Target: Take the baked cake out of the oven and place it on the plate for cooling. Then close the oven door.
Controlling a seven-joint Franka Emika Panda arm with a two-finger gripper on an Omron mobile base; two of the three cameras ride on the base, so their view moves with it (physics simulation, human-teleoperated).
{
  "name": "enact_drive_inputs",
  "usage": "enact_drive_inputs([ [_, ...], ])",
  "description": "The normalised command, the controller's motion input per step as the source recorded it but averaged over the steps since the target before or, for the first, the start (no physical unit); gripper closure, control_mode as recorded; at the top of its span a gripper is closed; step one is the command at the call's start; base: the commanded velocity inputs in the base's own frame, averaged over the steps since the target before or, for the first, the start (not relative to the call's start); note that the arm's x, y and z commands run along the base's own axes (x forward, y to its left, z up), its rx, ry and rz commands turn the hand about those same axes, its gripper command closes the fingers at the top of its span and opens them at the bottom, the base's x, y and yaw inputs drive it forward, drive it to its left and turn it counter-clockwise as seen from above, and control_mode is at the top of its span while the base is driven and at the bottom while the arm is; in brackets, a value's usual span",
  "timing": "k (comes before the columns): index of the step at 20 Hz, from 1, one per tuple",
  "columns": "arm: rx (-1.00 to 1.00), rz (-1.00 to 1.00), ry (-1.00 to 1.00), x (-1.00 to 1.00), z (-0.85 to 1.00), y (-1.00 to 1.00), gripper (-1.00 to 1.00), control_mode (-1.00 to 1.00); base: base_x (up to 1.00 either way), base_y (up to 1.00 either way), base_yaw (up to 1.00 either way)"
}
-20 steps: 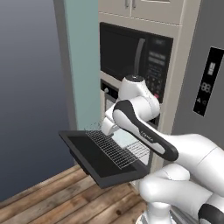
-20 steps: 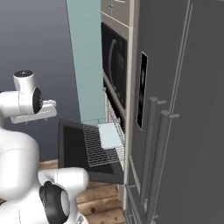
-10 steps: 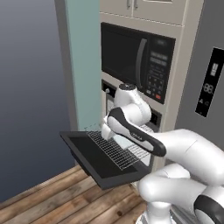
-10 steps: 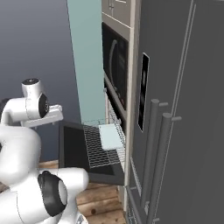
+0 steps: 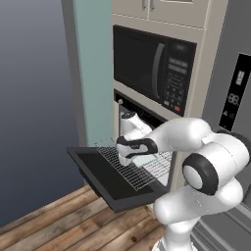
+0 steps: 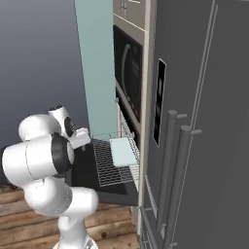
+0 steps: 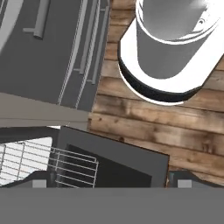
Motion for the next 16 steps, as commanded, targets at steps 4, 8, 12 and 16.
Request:
enact_drive_inputs([
  [4, -0.13, 0.13, 0.16, 0.94, -0.88, -0.28, -1.0, -1.0, 0.0, 0.0, 0.0],
  [8, -0.11, 0.26, 0.09, 0.56, -0.86, 0.0, -1.0, -1.0, 0.0, 0.0, 0.0],
  [12, -0.09, 0.26, 0.02, 0.77, -0.5, 0.0, -1.0, -1.0, 0.0, 0.0, 0.0],
  [16, -0.13, 0.24, 0.1, 0.76, -0.53, 0.0, -1.0, -1.0, 0.0, 0.0, 0.0],
])
